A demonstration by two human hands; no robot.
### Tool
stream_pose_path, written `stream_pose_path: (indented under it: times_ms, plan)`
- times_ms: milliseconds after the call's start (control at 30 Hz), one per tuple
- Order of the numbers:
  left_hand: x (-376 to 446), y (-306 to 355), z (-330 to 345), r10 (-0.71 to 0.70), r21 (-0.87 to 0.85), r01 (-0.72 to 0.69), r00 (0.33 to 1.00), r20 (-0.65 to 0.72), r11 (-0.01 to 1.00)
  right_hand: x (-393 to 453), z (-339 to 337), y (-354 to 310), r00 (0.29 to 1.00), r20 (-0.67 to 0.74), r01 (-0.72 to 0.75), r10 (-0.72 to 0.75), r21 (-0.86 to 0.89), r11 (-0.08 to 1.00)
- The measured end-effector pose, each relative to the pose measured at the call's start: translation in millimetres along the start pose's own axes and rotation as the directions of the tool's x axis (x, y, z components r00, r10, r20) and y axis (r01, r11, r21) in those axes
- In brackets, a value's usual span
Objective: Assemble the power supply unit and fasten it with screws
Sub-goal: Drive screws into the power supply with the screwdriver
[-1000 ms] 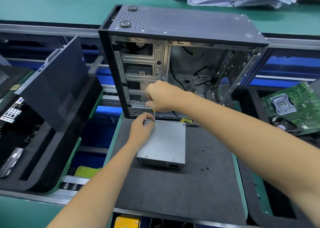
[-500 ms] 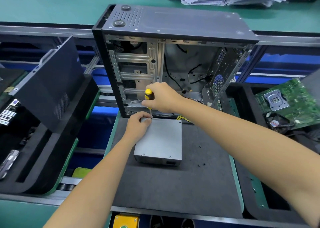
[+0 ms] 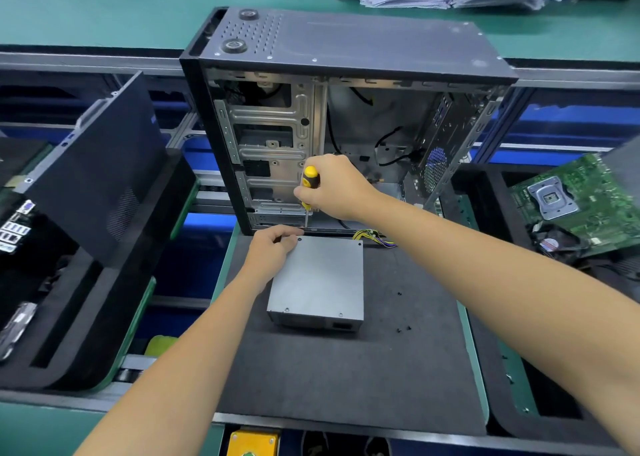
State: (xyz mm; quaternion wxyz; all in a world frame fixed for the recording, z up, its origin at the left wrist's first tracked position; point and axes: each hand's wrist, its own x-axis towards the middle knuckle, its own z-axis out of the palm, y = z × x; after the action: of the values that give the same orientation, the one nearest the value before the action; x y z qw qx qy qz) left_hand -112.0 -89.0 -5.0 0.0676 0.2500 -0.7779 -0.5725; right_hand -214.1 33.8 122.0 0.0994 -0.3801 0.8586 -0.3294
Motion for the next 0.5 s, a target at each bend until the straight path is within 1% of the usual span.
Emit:
stream_pose_path:
  times_ms: [133, 233, 333, 400, 500]
  plan:
    - [-0.4, 1.1, 1.8, 0.023, 0.065, -0.022, 1.000, -0.012, 0.998, -3.9, -0.7, 2.0, 1.000, 0.005, 0.006, -0.006, 0.008, 1.000]
    - [0.2, 5.5, 3.5, 0.110, 0.204, -0.102, 0.993, -0.031, 0.974, -6.6, -4.0, 6.3, 1.000, 0.006, 0.005, -0.005, 0.004, 1.000]
    - [-0.2, 13.1, 4.3, 0.232, 0.341, -0.203, 0.972, -0.047, 0.918, -9.3, -9.0, 11.7, 1.000, -0.010, 0.000, 0.000, -0.003, 1.000]
    - [0.7, 17.7, 2.2, 0.294, 0.461, -0.247, 0.955, -0.033, 0.852, -11.5, -12.5, 15.6, 1.000, -0.025, -0.007, 0.007, -0.010, 1.000]
    - [4.2, 23.3, -0.2, 0.297, 0.572, -0.269, 0.954, 0.047, 0.774, -14.5, -15.1, 20.3, 0.999, -0.034, -0.022, 0.022, -0.017, 1.000]
